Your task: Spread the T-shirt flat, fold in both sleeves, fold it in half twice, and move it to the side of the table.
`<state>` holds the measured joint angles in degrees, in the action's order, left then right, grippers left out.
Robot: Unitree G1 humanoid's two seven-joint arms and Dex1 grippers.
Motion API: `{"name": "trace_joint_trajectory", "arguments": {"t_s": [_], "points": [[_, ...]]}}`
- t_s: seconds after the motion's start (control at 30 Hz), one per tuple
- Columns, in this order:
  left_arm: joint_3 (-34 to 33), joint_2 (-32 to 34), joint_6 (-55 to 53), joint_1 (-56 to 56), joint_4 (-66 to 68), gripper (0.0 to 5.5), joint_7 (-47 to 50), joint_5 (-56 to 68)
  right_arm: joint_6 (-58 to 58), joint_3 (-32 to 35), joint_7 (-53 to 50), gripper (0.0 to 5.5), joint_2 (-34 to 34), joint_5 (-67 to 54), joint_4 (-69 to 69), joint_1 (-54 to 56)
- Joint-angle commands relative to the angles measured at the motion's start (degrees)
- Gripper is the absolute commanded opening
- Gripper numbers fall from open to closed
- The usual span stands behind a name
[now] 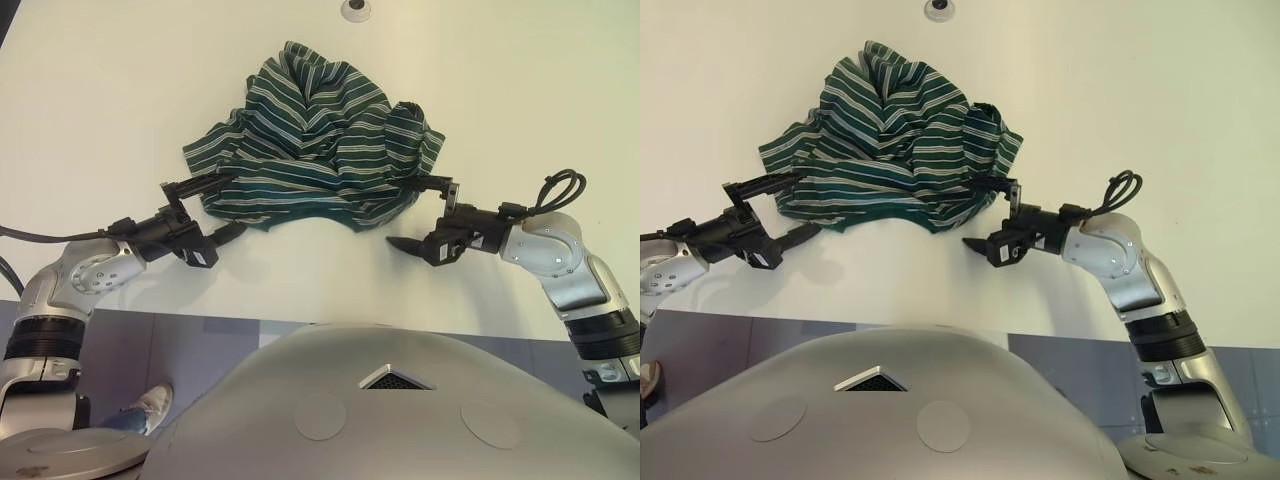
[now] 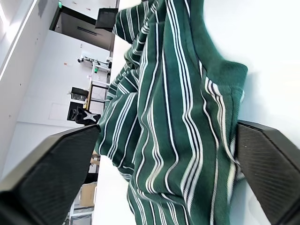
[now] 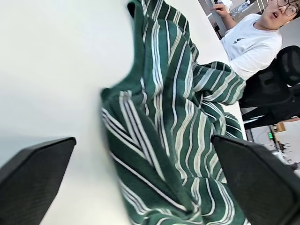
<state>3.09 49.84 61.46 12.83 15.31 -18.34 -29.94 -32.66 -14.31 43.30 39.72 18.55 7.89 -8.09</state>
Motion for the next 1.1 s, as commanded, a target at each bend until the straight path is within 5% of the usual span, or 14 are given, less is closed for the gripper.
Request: {"name": "trace_joint_trajectory", "arguments": {"t_s": [0.03,0.4,0.77,0.97,1.1], "points": [[4.36,3.81,-6.51,4.39,5.03,4.22,-1.77,-11.32,1.84,-0.76,-2.51,5.4,-0.24,4.58,-2.43,2.31],[8.48,6.38,-10.13,2.36,5.72,2.14,0.76,-10.9,1.72,-1.5,-3.9,3.34,0.37,2.53,-1.02,2.81],[7.35,9.61,-19.56,5.31,-10.34,0.1,-9.13,-0.43,2.14,-0.17,-2.84,1.36,2.96,-3.13,3.54,0.41],[6.72,9.89,-21.59,6.01,-13.13,0.0,-10.21,1.29,2.55,-0.24,-3.25,0.09,3.3,-3.68,2.93,0.53],[6.31,9.58,-21.25,5.94,-13.82,0.0,-10.05,2.74,2.47,-0.16,-3.49,0.03,3.04,-4.11,2.27,0.8]]}}
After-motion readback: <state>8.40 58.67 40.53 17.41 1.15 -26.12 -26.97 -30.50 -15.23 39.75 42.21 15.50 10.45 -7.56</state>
